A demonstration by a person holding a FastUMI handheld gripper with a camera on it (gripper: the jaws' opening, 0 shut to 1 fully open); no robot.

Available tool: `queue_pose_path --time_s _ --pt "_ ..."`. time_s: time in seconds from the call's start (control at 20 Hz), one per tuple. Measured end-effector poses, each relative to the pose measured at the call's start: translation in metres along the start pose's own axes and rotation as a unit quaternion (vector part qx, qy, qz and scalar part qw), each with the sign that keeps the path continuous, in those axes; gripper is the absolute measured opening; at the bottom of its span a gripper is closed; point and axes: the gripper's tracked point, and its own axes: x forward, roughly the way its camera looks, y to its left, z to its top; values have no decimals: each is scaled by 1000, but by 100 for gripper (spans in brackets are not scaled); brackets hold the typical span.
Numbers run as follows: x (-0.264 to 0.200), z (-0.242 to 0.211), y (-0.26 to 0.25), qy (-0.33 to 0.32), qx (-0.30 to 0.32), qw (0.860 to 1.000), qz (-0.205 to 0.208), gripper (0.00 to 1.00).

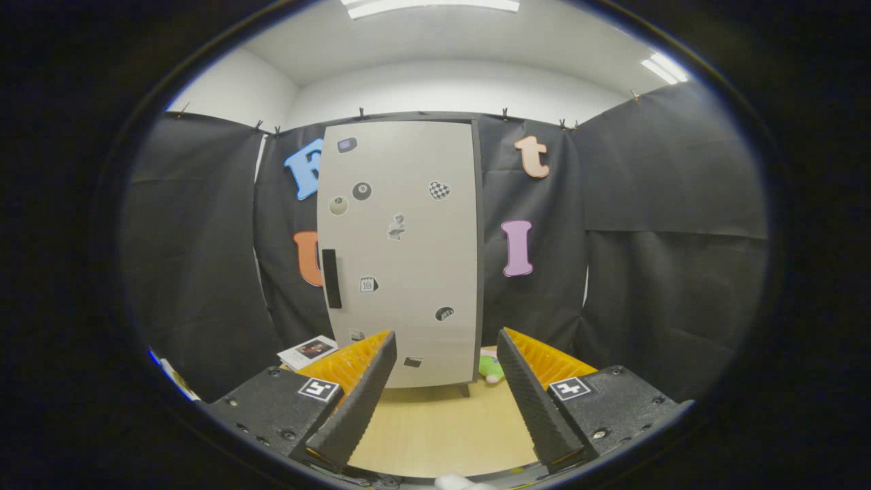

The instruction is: Open the shoe cabinet door, grab the shoes and put them into the shoe cabinet, then close the shoe cabinet door.

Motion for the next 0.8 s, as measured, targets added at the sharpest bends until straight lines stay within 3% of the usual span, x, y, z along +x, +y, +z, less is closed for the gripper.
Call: queue_pose_path --time_s 0.8 --pt "-1 -3 5 -2 -4 1000 0 97"
